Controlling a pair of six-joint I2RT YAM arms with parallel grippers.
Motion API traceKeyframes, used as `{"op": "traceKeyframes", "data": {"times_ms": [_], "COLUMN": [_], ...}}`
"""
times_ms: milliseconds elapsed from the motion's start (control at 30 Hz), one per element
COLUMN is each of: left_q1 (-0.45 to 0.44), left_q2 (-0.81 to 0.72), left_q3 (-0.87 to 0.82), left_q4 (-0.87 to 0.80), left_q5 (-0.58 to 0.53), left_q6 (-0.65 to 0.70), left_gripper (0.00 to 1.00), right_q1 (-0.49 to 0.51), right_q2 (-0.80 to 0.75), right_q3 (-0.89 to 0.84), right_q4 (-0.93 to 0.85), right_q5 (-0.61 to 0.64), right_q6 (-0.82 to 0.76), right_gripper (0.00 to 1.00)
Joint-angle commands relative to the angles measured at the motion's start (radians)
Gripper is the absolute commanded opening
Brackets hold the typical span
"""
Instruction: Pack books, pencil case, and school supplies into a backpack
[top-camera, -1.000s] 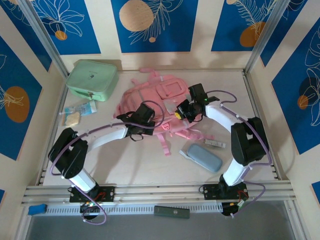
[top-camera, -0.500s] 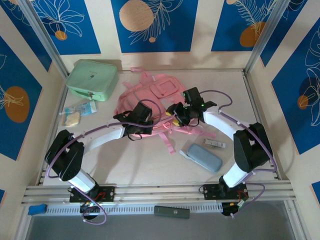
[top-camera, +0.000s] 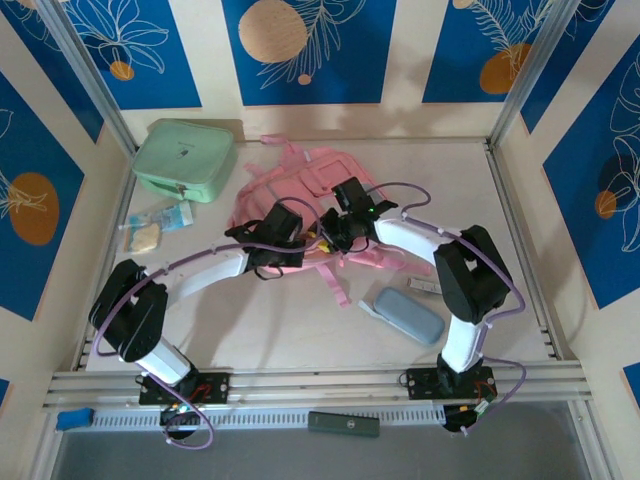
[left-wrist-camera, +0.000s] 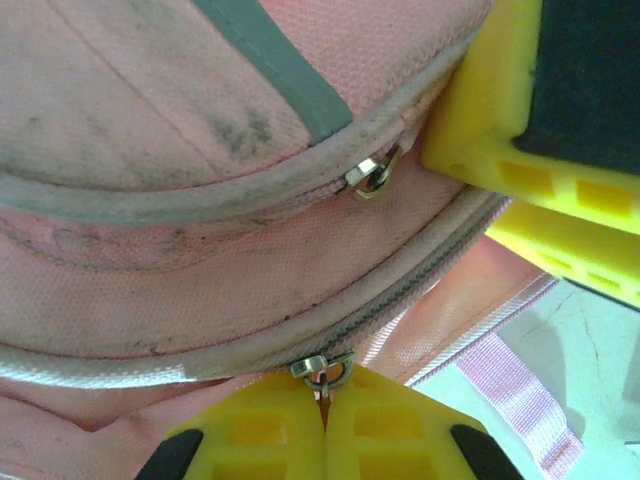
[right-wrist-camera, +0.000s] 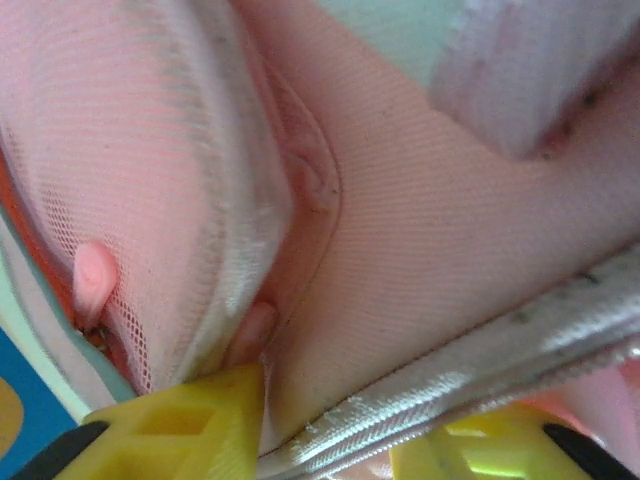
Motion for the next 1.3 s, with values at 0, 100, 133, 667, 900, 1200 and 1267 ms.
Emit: {"op": "traceKeyframes", "data": {"times_ms": [0, 100, 133, 667, 900, 1200, 1267], "left_q1": [-0.002, -0.002, -0.002, 0.038, 0.036, 0.036, 0.035], "left_q2": [-0.022, -0.040, -0.048, -0.173, -0.154, -0.146, -0.141], "left_q3": [0.046, 0.047, 0.046, -0.080, -0.068, -0.079, -0.082], "left_q4": [-0.043, -0.097, -0.124, -0.218, -0.095, -0.054, -0.047], "left_q5": [0.033, 0.007, -0.014, 0.020, 0.112, 0.134, 0.139], "left_q6": [0.012, 0.007, 0.004, -0.076, -0.110, -0.104, -0.105], "left_gripper": [0.00, 0.00, 0.00, 0.00, 0.00, 0.00, 0.00], "right_q1": [-0.001, -0.011, -0.025, -0.276, -0.203, 0.041, 0.084], "right_q2": [0.027, -0.006, -0.019, -0.004, -0.136, -0.290, -0.269], "right_q3": [0.033, 0.014, 0.002, 0.174, 0.056, -0.128, -0.124], "right_q4": [0.007, -0.001, 0.005, -0.192, -0.194, -0.046, -0.042], "right_q5": [0.068, 0.095, 0.078, -0.076, -0.106, 0.022, 0.079], "right_q6": [-0.064, -0.161, -0.196, -0.641, -0.436, -0.063, -0.006], "right_gripper": [0.22, 0.03, 0.01, 0.03, 0.44, 0.64, 0.64]}}
